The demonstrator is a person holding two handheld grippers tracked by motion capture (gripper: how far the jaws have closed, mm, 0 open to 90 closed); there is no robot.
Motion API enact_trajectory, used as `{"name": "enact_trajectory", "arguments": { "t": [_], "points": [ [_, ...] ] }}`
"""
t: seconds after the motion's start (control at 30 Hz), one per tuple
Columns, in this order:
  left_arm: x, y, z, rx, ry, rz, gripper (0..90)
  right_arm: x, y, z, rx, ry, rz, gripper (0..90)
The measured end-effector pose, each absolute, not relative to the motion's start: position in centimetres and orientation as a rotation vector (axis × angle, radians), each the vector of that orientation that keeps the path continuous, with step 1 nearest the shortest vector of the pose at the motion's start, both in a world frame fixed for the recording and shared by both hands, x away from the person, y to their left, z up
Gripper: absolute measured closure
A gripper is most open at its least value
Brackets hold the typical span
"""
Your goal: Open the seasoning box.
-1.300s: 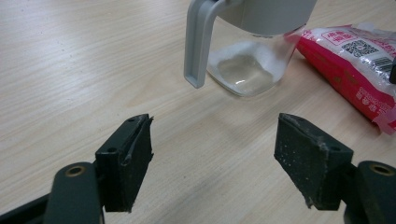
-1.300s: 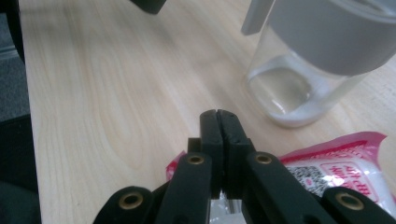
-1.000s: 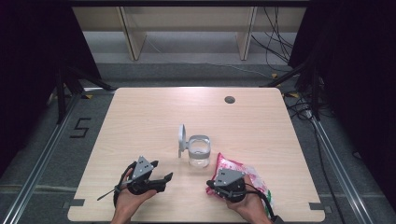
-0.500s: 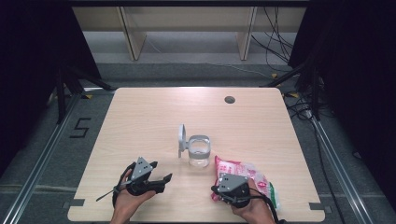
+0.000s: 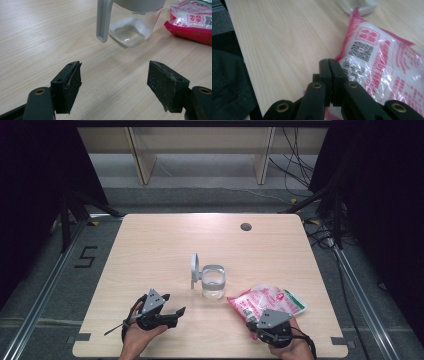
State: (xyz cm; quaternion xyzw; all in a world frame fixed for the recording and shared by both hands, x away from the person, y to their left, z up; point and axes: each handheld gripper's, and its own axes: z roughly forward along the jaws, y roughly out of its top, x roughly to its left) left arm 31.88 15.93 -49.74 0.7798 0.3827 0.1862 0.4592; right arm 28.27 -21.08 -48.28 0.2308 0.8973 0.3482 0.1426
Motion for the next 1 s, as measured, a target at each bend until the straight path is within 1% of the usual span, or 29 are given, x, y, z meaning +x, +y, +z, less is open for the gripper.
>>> {"name": "enact_trajectory", "arguments": {
  "t": [0.27,0.6,0.67,0.77,0.8,0.87,0.9,0.93,0.97,1.0],
  "points": [
    [31.9,15.9,-49.8,1.940,0.950,0.470,26.7,28.3,-23.8,-48.2,0.767,2.543,0.991,90.0],
    [31.9,15.6,-50.0,1.925,0.940,0.443,26.6,29.1,-26.5,-48.0,0.843,2.469,0.991,90.0],
    [31.9,15.7,-49.9,1.953,0.935,0.453,26.5,29.1,-26.9,-47.9,0.862,2.457,1.019,89.5],
    [31.8,15.4,-50.0,1.935,0.932,0.439,26.5,28.9,-27.7,-47.2,0.958,2.398,1.085,80.2],
    [31.9,15.5,-50.0,1.953,0.918,0.449,26.5,29.1,-28.3,-46.9,0.956,2.367,1.127,75.6],
    [31.9,15.3,-50.1,1.938,0.938,0.420,26.6,29.3,-29.4,-46.6,1.093,2.257,1.193,59.6],
    [31.9,15.2,-50.0,1.941,0.943,0.424,26.6,29.4,-29.7,-46.7,1.177,2.210,1.225,55.2],
    [31.9,15.0,-50.2,1.922,0.932,0.398,26.6,29.6,-30.3,-46.7,1.212,2.171,1.231,51.0],
    [31.8,14.8,-50.2,1.937,0.923,0.399,26.6,30.1,-30.9,-46.9,1.212,2.126,1.246,46.1],
    [31.7,14.6,-50.2,1.949,0.918,0.401,26.6,30.2,-31.1,-47.0,1.291,2.086,1.252,43.3]
  ]
}}
